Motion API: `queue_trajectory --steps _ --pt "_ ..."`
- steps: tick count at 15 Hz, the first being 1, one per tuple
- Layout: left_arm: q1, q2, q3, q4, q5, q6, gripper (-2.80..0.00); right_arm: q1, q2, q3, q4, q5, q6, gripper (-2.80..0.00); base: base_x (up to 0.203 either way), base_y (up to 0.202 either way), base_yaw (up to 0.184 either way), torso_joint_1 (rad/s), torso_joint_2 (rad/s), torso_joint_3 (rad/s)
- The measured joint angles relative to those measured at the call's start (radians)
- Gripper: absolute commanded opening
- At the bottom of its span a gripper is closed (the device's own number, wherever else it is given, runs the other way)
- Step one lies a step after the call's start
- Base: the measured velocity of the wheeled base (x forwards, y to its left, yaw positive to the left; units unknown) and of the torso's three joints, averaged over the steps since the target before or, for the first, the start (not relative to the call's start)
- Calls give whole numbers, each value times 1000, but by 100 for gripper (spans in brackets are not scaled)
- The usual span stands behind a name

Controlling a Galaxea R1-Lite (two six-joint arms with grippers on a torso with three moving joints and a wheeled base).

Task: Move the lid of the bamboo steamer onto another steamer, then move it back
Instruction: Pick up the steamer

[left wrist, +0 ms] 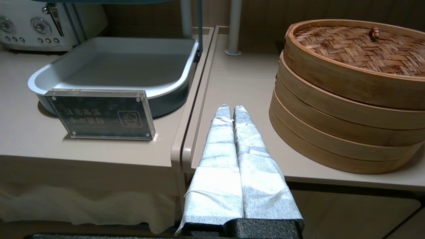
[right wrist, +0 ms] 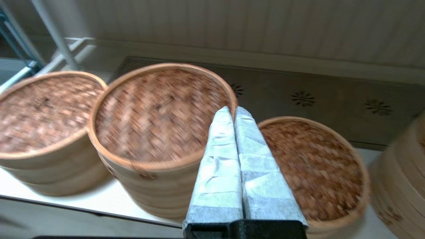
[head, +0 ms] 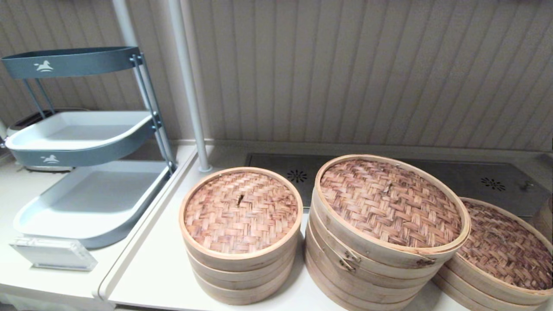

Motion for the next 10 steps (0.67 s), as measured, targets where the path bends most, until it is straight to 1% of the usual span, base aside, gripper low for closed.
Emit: queue_trajectory --steps 2,5,7,10 --pt "0 0 0 0 0 0 -280 37 149 -157 103 4 55 -280 0 0 0 0 0 0" --pt "0 0 0 0 0 0 -280 66 318 -287 239 8 104 -280 0 0 0 0 0 0" --pt "0 0 0 0 0 0 -280 72 390 -324 274 11 116 -280 0 0 0 0 0 0" --pt "0 0 0 0 0 0 -280 102 459 -333 272 27 133 -280 0 0 0 0 0 0"
